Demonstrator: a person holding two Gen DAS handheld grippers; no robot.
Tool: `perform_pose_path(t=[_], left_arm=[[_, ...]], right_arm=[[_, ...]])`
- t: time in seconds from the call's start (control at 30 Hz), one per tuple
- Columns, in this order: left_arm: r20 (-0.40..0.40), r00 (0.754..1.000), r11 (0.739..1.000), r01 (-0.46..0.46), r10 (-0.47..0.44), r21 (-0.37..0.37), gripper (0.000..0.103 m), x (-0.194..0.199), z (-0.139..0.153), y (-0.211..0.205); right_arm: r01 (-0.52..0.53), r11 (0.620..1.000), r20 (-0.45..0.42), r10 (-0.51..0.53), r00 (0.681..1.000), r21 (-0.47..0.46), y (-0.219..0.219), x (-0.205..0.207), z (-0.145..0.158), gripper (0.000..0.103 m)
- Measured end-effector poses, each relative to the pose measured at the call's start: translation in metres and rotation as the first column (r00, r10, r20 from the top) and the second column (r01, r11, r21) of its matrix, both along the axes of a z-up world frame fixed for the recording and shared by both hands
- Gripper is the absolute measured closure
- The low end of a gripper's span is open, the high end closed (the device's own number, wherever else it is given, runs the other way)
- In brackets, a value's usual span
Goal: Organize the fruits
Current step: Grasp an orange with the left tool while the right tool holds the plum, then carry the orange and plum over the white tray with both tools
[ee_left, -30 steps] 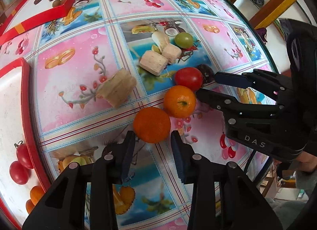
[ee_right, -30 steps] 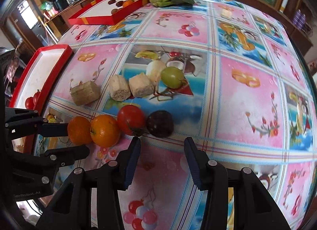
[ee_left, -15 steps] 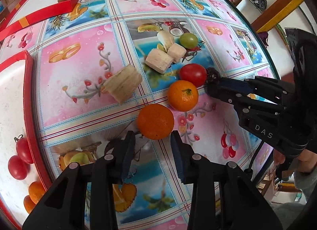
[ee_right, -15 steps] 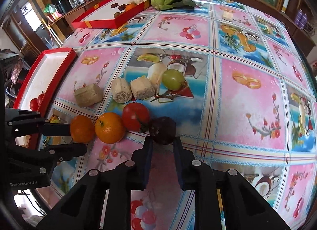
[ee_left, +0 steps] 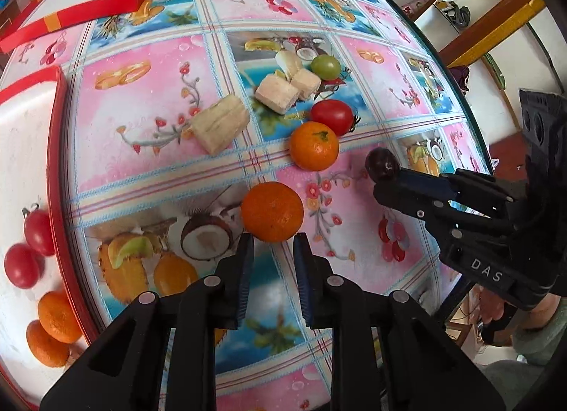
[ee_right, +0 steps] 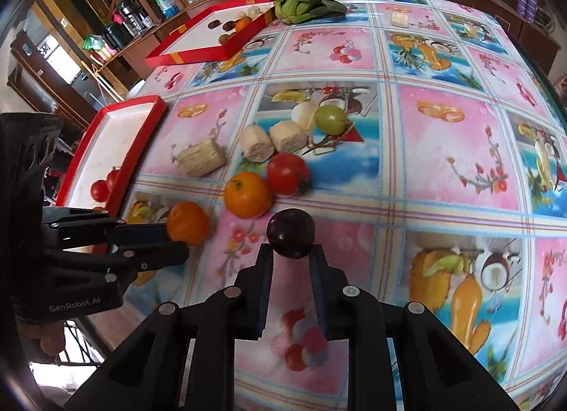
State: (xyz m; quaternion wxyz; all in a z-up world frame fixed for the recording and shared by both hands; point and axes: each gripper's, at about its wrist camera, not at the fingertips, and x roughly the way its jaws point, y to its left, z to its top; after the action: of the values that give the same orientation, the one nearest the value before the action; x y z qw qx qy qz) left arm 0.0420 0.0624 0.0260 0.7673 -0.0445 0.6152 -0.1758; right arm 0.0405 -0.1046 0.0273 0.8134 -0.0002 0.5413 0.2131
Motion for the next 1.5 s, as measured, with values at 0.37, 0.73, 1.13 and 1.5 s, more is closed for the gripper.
perform_pose_path(t=[0.37,0.73,1.13,1.5], left_arm=[[0.016,1.0,0.999,-0.02,0.02,0.029,0.035,-0.004,0.0,0.011],[0.057,0.998,0.994,0.021,-0.027,0.103,0.07,0.017,-0.005,-0.014],[0.044,0.998,0.998,-0.042,0.039,0.048,0.07,-0.006,0.011,0.019],[0.055,0.993,0.993,-0.11,0.108,0.037,0.07,-0.017,0.022,0.053]], right_arm=[[-0.024,1.0,-0.012,0.024,1.0,-0.02,0.011,-0.017,-0.004,0.082],[0.004,1.0,-0.006,-0.004,1.0,-0.02,0.004,-0.022,0.0,0.082],[-0.014,1.0,0.007,0.014,1.0,0.004,0.017,-0.023,0.007,0.082],[-0.077,0.997,0.015,0.077,0.997,0.012,0.051,-0.024,0.01,0.082]])
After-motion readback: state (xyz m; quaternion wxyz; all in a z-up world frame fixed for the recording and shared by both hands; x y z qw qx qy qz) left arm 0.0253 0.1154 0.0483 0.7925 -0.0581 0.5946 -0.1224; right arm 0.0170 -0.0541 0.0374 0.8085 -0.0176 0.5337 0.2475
